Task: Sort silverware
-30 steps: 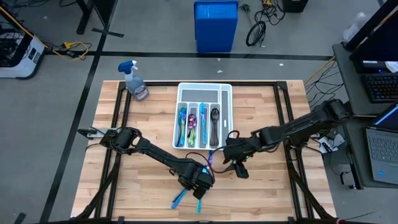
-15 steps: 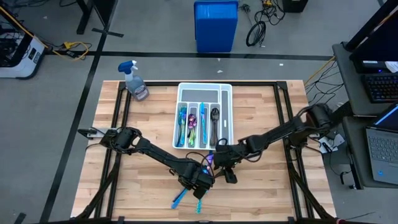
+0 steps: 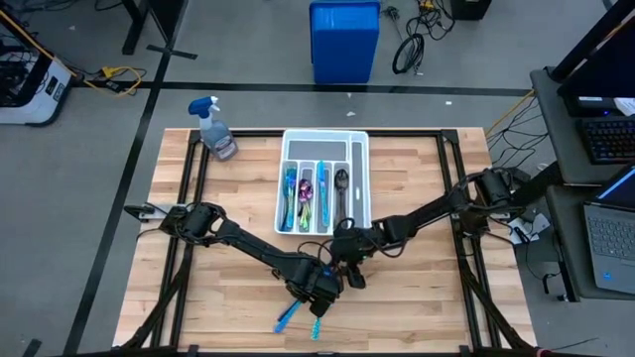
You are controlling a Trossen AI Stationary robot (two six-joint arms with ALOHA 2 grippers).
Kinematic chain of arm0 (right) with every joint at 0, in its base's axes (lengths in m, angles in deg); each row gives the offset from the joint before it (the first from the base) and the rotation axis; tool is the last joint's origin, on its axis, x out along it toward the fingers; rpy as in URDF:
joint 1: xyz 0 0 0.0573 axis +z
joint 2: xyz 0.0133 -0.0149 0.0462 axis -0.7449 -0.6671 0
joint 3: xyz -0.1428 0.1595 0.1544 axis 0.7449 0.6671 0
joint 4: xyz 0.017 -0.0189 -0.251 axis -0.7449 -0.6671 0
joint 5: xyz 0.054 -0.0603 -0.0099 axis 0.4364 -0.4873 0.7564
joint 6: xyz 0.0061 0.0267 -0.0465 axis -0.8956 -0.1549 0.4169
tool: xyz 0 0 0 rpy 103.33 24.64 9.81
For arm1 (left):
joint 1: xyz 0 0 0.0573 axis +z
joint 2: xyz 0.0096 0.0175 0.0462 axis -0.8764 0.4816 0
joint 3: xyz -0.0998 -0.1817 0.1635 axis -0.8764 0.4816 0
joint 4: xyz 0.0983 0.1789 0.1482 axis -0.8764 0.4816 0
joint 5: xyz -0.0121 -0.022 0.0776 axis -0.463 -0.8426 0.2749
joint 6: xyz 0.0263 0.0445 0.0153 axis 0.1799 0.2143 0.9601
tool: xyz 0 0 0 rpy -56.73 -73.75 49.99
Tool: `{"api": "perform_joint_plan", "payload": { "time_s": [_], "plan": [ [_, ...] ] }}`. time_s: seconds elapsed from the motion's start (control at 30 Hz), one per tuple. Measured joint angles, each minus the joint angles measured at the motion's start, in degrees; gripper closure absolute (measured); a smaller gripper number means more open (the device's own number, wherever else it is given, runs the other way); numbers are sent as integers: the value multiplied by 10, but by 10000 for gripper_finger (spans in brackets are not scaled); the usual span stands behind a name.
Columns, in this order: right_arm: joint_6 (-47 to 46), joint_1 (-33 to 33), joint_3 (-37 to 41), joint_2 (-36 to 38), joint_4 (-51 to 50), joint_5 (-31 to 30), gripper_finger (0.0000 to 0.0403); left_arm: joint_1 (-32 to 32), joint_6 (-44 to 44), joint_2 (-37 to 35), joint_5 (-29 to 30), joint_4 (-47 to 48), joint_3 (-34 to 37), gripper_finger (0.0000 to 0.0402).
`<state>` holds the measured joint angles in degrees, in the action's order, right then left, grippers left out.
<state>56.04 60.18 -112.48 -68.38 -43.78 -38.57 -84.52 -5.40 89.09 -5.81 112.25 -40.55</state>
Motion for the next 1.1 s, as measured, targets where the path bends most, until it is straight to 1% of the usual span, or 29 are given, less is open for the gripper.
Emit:
{"api": "perform_joint_plan", "payload": {
  "time_s": [0.33, 0.53, 0.63, 0.73, 0.8, 0.87, 1.0, 1.1],
  "plan": [
    [41, -27, 1, -2, -3, -5, 261, 0, 2, 0, 9, 0, 0, 401],
    [32, -24, 1, 1, -7, 0, 261, 1, 1, 0, 9, 0, 0, 401],
    [14, -13, 1, 19, -17, 2, 261, 1, -20, 0, 7, 0, 0, 401],
    [9, -2, 1, 44, -35, 3, 261, -2, -67, 0, -17, 0, 0, 395],
    [11, 4, 1, 67, -57, 4, 261, -8, -94, 0, -26, 0, 0, 377],
    [12, 7, 1, 94, -90, 4, 261, -17, -117, 0, -26, -1, 0, 345],
    [15, 8, 1, 158, -153, 5, 261, -33, -134, 0, -24, -5, 0, 262],
    [28, 8, 1, 210, -196, 5, 261, -43, -137, 0, -12, -4, 1, 198]
  ]
}}
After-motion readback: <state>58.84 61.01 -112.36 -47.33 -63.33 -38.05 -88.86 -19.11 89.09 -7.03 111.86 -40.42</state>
